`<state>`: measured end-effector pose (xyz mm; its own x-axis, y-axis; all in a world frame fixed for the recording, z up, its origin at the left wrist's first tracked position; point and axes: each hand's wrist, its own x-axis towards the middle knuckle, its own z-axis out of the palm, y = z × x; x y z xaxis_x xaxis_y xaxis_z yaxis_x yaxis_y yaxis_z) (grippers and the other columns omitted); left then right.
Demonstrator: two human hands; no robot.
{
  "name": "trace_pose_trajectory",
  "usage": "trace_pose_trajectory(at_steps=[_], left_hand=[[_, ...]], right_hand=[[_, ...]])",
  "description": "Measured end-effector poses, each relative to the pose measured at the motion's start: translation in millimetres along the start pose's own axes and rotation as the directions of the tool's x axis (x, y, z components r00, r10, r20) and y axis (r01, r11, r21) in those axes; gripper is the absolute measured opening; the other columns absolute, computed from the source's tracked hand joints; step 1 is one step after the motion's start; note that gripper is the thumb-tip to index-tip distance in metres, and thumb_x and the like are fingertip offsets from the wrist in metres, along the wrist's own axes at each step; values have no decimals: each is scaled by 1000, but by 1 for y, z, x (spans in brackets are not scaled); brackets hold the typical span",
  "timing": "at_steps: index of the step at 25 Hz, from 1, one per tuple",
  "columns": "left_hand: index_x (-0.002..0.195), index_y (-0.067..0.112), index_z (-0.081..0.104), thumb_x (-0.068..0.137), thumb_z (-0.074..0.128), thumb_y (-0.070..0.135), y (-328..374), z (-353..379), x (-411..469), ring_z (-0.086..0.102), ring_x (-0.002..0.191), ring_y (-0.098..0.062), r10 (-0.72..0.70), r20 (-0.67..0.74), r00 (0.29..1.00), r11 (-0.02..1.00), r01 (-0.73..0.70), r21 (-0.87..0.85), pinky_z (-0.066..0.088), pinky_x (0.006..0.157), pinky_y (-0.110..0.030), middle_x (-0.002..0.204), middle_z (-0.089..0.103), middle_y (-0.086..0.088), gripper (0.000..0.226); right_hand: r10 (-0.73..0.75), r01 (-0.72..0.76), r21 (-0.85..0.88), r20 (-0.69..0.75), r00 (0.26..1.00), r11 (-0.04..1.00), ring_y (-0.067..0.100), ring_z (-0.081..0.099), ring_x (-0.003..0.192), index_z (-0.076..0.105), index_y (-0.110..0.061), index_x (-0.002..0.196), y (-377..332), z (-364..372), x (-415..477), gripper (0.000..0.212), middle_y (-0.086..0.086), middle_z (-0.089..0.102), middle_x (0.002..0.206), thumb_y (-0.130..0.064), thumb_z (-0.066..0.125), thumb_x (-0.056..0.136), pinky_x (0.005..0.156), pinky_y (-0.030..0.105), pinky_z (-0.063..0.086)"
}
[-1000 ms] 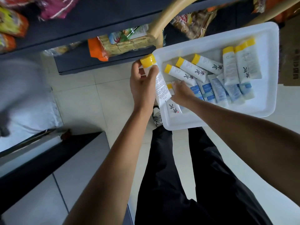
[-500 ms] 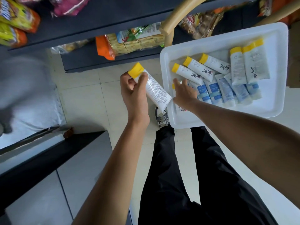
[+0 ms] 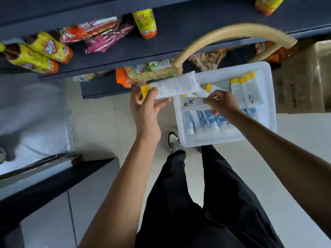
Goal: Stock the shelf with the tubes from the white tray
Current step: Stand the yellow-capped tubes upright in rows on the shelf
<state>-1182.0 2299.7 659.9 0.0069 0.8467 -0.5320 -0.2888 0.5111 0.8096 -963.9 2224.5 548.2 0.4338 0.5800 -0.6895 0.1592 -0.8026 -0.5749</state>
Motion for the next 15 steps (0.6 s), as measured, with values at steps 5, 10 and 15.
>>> trace_pose_trajectory(at_steps=[5,10,15], left_hand=[[117,8,62,97,54,1,53,24,-40,73,102,-29,-53,138,989,975,82,-207,61,81,-37,113,70,-13,22],[120,8,63,103,47,14,112,55,-77,65,69,-21,-136,278,951,927,221,-302,52,62,-27,96,69,-16,24],[110,7,69,107,41,33,147,79,-99,51,59,-13,-139,410,901,940,251,-233,43,60,-24,80,64,-11,39]], right_hand=[[-99,67,457,46,994,887,26,66,62,63,7,105,-41,-70,-85,28,7,65,70,-18,70,94,63,36,58],[-252,128,716,69,965,687,32,71,77,57,-11,111,-82,-103,-169,25,15,71,109,-20,67,90,82,41,62],[-432,305,738,-21,902,602,30,71,88,57,-8,134,-125,-119,-227,41,15,70,112,-12,55,93,88,43,60]])
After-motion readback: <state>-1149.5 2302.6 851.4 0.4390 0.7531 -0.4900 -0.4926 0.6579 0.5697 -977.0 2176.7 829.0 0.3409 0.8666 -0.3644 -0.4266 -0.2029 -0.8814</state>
